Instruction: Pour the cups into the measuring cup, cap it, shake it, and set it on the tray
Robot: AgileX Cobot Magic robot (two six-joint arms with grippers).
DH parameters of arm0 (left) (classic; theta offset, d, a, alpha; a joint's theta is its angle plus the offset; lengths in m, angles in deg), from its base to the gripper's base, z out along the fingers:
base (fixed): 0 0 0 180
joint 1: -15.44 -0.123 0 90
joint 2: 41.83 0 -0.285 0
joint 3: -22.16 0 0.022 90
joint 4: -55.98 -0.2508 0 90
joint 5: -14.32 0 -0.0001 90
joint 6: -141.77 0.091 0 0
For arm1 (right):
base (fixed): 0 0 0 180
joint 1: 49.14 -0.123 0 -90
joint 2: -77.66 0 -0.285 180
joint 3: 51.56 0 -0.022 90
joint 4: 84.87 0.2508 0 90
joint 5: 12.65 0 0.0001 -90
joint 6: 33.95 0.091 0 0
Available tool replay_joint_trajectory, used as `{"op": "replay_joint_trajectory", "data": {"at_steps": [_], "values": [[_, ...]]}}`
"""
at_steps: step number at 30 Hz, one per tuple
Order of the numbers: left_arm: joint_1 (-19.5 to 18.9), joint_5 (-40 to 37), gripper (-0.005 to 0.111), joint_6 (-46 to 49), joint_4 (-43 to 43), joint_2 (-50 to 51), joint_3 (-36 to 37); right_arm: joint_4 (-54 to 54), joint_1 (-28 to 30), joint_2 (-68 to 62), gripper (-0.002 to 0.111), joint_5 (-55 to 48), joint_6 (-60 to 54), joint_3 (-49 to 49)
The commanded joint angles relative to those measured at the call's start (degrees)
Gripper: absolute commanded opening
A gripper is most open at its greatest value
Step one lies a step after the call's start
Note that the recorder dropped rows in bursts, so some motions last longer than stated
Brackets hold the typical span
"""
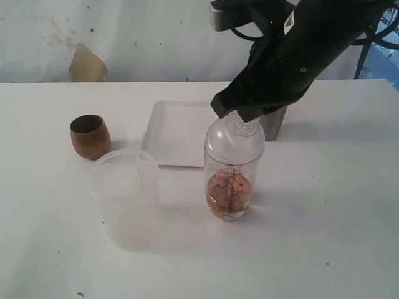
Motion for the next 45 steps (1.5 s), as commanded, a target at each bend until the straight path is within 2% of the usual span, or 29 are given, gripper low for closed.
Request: {"op": "replay_joint_trajectory", "data": {"at_steps": [1,13,21,45], "values": [[0.0,0.4,0.0,-0.2,0.1,-0.3,0.2,0.3,0.0,0.3,0.0,0.9,-0.6,1.2],[0.0,0.4,0.0,-0.2,0.1,-0.3,0.2,1.2,0.0,-2.9,0.0,2.8,-0.6,1.2],[0.0,0.4,0.0,-0.2,0.1,-0.3,0.2,2.5,0.0,-5.4,0.0,0.5,-0.6,1.2],[0.0,0.4,0.0,-0.2,0.1,-0.3,0.2,2.3,0.0,-1.8,0.0,5.3,-3.4,-2.0]]}}
